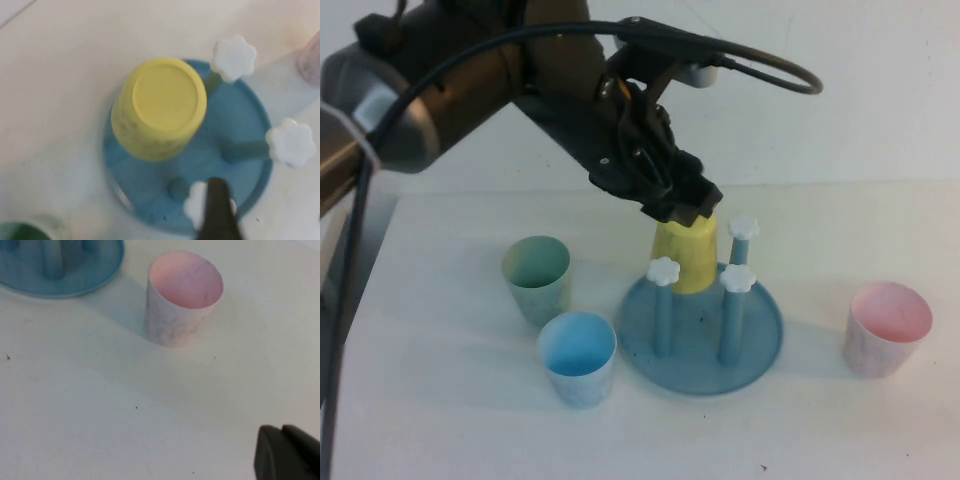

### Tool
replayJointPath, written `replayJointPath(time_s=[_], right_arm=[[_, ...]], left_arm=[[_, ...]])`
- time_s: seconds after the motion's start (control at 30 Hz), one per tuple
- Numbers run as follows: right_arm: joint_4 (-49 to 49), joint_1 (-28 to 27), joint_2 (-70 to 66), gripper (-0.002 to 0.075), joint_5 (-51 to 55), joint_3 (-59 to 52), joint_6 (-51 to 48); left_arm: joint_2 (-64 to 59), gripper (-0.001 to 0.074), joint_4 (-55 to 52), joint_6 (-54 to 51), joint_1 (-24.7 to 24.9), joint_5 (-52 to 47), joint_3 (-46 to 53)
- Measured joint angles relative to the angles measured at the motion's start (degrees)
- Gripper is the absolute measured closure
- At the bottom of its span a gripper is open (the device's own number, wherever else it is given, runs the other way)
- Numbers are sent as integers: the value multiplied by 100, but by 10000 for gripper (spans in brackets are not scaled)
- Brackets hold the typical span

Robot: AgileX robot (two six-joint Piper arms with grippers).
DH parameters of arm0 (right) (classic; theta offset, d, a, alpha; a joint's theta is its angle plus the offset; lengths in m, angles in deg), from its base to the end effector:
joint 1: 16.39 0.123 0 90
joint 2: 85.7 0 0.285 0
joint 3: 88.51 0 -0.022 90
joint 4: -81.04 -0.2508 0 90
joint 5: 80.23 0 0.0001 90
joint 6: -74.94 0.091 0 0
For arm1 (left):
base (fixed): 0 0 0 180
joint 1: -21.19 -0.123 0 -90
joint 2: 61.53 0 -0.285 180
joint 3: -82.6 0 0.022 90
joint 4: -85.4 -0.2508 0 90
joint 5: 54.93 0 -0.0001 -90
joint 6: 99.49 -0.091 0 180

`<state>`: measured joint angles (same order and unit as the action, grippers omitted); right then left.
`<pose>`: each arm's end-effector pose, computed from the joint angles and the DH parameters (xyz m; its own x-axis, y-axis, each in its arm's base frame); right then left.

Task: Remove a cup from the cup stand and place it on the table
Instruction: Pick up the cup from the rack

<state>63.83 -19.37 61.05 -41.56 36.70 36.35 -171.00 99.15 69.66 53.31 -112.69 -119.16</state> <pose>0.0851 0.0124 0.2579 -0.4828 -0.3907 -0.7837 -0.3347 0.9094 -0.2471 0.3258 -0.2261 0.3509 -0.6532 0.4790 -0.5864 0.6593 0.7407 -0.1294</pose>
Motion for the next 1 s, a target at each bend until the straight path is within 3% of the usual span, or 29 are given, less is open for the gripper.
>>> replayJointPath(time_s=[0.1,0.2,0.47,1.0], right_arm=[[-109,0,0,729,-72,-27,0],[-201,0,0,729,-110,-101,-14],[-234,0,0,729,-145,-110,-86],[-326,0,0,729,-346,-231,-136]], left_arm=[[-459,215,13,-205,0,-88,-451],[-892,104,-119,-288,0,-181,-834],[-1680,63,-359,43,0,-249,-1448],[-1957,62,-506,546,9,127,-1519]])
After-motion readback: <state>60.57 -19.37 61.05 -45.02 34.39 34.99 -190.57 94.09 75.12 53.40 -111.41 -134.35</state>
